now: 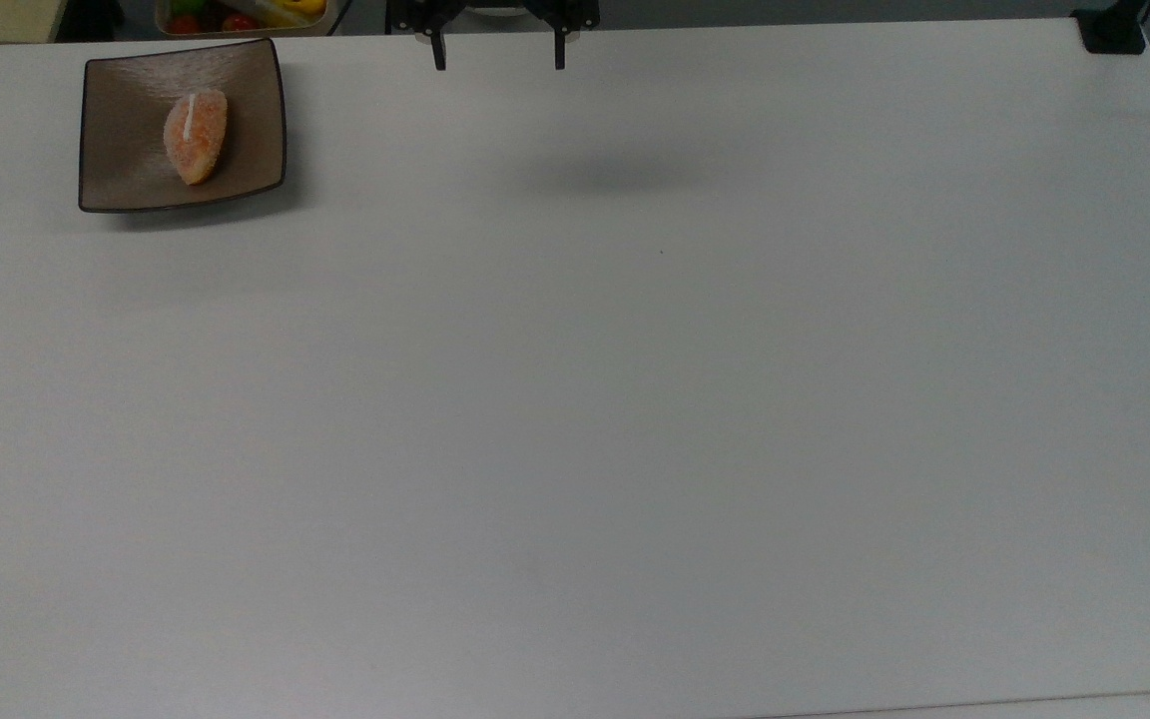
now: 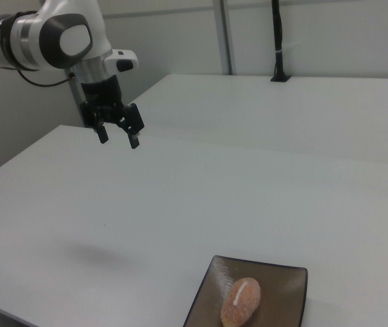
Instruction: Bread is placed on a ceramic plate
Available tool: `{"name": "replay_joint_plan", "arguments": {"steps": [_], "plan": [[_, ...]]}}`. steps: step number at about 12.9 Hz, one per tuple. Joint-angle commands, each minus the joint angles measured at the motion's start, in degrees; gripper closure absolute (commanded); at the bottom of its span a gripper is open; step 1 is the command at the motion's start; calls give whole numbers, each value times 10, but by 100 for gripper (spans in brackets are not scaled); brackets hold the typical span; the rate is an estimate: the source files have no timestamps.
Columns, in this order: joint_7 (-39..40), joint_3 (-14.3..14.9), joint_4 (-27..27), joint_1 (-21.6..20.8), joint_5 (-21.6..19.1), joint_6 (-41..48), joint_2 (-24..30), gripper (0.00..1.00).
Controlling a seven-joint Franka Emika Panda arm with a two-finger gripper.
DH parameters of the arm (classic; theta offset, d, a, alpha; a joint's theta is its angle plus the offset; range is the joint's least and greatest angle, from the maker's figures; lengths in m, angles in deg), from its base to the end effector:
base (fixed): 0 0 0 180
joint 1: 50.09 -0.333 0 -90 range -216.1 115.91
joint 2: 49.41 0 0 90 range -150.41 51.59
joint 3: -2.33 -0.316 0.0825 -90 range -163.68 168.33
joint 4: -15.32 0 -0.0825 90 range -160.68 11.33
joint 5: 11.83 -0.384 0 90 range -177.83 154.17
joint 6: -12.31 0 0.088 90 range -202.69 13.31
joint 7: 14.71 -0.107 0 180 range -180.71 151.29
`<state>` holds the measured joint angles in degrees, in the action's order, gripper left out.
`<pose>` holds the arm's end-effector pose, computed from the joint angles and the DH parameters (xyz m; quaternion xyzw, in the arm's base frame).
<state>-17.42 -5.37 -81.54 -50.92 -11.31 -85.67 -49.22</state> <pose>0.5567 0.0828 0.5816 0.9986 0.0513 0.0118 0.0036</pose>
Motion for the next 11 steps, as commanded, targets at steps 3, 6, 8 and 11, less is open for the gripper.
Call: {"name": "replay_joint_plan", "arguments": {"steps": [3, 6, 8, 11], "plan": [[-7, 17, -10, -6, -14, -24, 10, 0], [-5, 51, -10, -34, -24, -25, 9, 0], [0, 79, -8, -57, -28, -24, 8, 0], [0, 90, -8, -69, -29, -24, 6, 0]]}}
